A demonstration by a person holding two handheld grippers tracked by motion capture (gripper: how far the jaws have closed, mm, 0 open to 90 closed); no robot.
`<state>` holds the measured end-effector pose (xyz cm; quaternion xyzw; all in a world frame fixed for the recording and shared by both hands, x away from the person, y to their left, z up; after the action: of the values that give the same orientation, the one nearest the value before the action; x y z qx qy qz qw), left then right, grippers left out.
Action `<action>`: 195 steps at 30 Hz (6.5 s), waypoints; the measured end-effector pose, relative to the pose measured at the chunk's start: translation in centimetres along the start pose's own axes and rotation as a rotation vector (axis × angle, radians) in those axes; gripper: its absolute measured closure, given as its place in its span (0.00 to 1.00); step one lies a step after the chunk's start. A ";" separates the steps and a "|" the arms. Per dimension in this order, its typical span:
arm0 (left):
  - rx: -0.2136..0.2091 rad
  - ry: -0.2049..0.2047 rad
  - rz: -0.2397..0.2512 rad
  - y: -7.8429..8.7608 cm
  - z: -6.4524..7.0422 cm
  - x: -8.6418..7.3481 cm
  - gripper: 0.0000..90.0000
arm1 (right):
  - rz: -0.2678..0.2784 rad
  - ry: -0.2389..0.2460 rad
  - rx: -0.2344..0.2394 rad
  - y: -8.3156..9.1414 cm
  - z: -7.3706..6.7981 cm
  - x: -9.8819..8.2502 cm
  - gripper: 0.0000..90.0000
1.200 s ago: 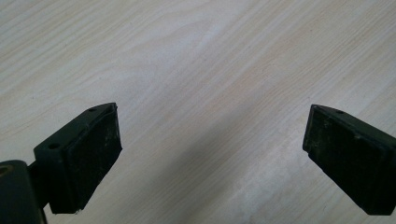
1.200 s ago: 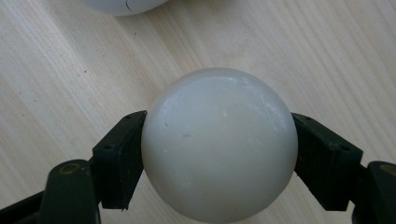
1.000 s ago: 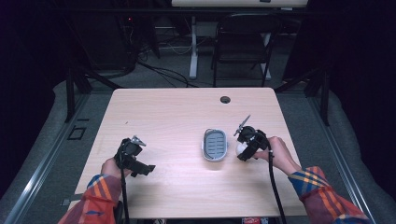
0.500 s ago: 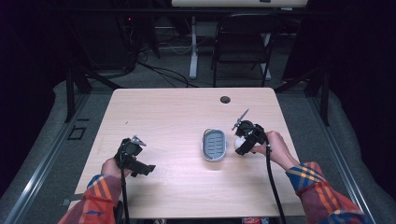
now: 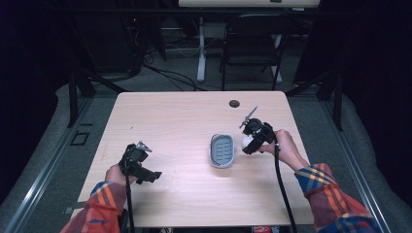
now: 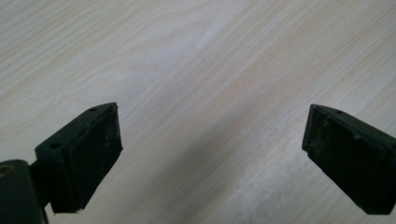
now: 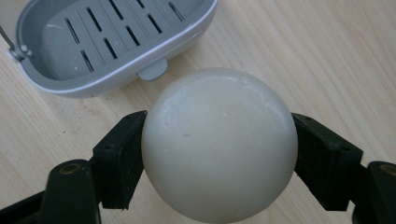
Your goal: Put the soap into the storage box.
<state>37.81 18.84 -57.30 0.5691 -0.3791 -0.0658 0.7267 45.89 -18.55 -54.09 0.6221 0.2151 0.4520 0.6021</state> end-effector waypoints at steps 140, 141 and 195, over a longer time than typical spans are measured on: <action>0.002 -0.006 0.000 0.2 0.1 -0.2 0.06 | 0.009 0.119 0.068 -2.1 -4.0 6.2 0.15; 0.003 -0.006 0.000 0.2 0.1 -0.2 0.06 | 0.015 0.117 0.071 -1.9 -3.9 6.2 0.15; 0.006 -0.014 -0.007 0.1 0.3 -0.2 0.06 | -0.109 0.031 -0.011 -0.2 -3.0 -9.2 0.00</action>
<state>37.45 18.81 -57.28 0.5723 -0.3823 -0.0712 0.7220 38.91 -24.33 -57.50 0.5991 0.2555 0.4293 0.6257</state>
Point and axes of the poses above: each handheld gripper's, and its own axes: y roughly backward along the jaws, x roughly out of its top, z roughly to its right, the point moved 6 cm from there along -y, roughly forward along the jaws, and after that the axes turned 3 degrees about y, right-handed, at the moved point
